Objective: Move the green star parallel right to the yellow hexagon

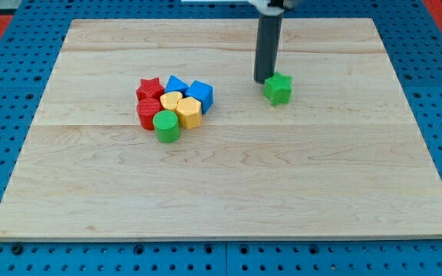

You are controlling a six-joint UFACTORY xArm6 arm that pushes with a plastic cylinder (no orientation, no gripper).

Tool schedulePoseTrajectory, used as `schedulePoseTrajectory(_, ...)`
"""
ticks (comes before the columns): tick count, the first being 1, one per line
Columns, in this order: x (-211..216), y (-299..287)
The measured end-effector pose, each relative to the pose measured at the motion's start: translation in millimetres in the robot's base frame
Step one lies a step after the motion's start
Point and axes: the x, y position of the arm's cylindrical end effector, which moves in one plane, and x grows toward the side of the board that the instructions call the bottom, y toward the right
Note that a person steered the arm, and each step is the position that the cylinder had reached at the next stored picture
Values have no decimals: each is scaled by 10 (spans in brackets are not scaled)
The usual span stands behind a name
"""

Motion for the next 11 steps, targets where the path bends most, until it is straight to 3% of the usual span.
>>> schedulePoseTrajectory(2,395,5)
schedulePoseTrajectory(4,-411,139)
schedulePoseTrajectory(5,156,593)
schedulePoseTrajectory(6,864,525)
schedulePoseTrajectory(7,1109,305)
schedulePoseTrajectory(9,798,1034)
schedulePoseTrajectory(11,1067,-430)
